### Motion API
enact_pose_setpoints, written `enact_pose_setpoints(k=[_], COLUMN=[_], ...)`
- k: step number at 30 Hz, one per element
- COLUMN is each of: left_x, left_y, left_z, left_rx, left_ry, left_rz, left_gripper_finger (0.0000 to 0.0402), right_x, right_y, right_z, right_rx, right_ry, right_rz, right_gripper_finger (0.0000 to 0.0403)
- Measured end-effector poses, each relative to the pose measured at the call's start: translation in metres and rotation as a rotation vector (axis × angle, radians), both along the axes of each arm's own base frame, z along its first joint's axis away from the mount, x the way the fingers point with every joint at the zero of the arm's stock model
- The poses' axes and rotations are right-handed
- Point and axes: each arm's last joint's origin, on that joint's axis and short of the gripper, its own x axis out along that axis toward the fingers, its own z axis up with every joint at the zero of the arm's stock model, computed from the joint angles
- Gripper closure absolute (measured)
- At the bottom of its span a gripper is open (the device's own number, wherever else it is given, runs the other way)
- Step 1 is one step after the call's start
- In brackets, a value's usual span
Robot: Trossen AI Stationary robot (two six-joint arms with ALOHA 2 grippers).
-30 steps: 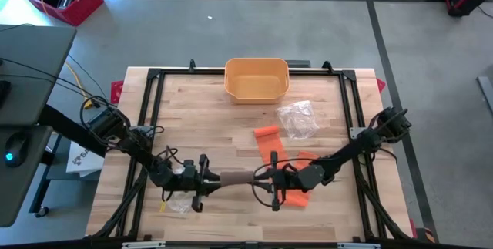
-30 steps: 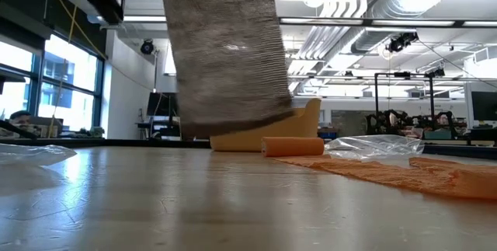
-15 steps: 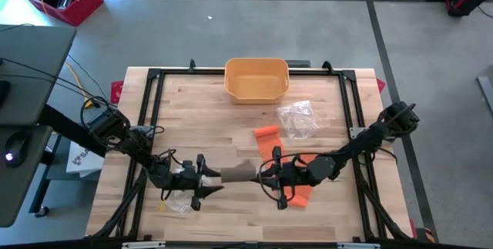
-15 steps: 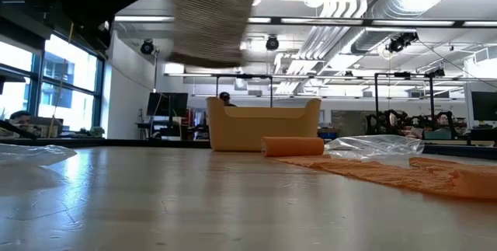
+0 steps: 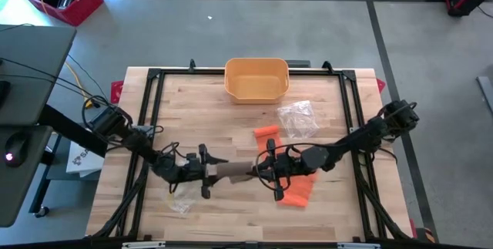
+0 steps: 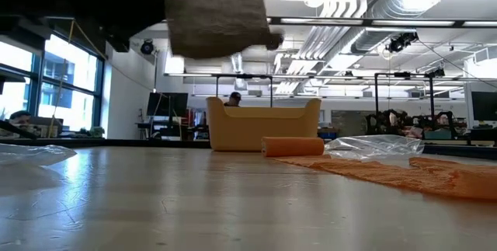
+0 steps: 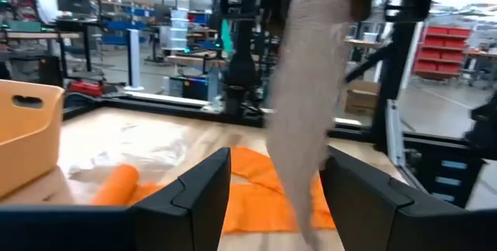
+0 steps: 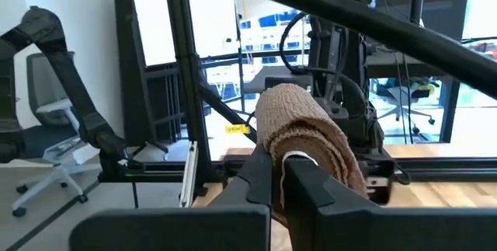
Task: Roll bandage
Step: Roll the brown bandage
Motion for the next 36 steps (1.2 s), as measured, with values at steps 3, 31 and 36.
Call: enact_pose_setpoints(k=[3, 31, 36], left_x=[0.006, 0.012, 0.004], left_y=[0.007, -0.043, -0.054], left_z=[0.002, -0.040, -0.046], left_rx=[-0.005, -0.174, -0.220], left_ry=[-0.022, 0.308, 0.314], left_rz=[-0.022, -0.095, -0.129], left_gripper_finger=[0.0211, 0.0401, 0.0401], right_x=[0.001, -0.007, -0.009], right_y=[-0.002, -0.004, -0.001], right_z=[0.000, 0.016, 0.015], right_rx=[0.002, -0.029, -0.046], right_ry=[0.002, -0.051, -0.024], right_rz=[-0.003, -0.022, -0.018], right_gripper_finger=[0.0402, 0.0402, 0.0402])
